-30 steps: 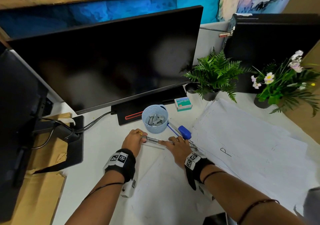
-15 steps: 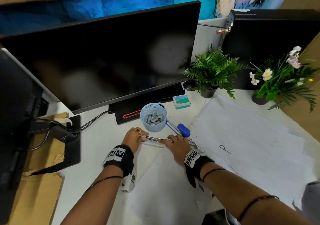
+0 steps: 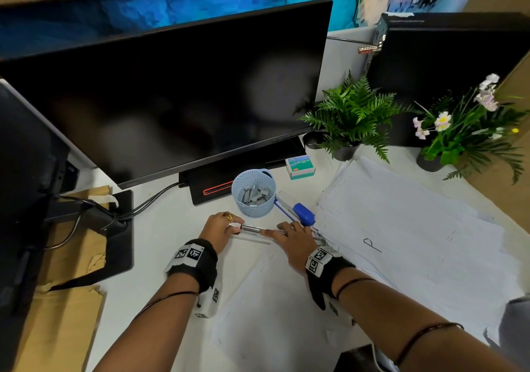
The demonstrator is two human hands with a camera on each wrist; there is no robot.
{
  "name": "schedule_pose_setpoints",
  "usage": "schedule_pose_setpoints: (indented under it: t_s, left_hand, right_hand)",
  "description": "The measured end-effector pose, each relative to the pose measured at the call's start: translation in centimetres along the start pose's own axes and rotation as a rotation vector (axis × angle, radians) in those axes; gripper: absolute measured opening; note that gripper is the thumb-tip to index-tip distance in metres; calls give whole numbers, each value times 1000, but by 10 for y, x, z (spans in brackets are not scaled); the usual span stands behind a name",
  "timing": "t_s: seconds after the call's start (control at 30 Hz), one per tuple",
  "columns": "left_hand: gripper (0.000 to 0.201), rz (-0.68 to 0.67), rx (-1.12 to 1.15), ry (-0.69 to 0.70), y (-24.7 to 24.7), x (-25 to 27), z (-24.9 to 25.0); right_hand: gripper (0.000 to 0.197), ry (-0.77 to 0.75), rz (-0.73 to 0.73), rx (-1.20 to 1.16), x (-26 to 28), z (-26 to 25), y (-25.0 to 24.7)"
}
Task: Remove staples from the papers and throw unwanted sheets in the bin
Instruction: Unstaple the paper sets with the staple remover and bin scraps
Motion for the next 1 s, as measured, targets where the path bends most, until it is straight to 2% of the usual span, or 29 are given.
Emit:
schedule_pose_setpoints:
  t_s: [0.17, 0.3, 0.47, 0.6, 0.67, 0.8, 0.87, 1.0]
  left_hand:
    - [26, -74, -88, 37, 1, -5, -3]
    - [33, -146, -156, 44, 4, -6, -3]
    - [42, -216, -292, 146, 8, 6, 0]
    - [42, -237, -173, 95, 15, 8, 2]
    - [47, -175, -122, 47, 18, 9, 4]
    - [39, 51, 100, -111, 17, 11, 9]
    - [36, 61, 124, -132, 17, 9, 10]
    - [32, 22, 84, -142, 15, 10, 8]
  right_hand:
    - [91, 1, -7, 7, 0, 0, -1]
    - [91, 2, -7, 3, 0, -1, -3]
    - [92, 1, -21, 5, 1, -1, -4]
    - [93, 5, -11, 0, 2, -2, -5]
    - [91, -4, 2, 4, 3, -3, -6]
    - [90, -47, 28, 59, 4, 0, -7]
    - [86, -53, 33, 101, 5, 1, -8]
    - [50, 87, 39, 87, 8, 12, -16]
Point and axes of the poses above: each hand's wrist, its own x-axis away from the middle knuckle, its own y-axis out of the palm, z = x × y, the point moved 1 cm from there along -x, towards the middle knuckle, and after that the axes turned 10 degrees about z, right-handed, at the moved point
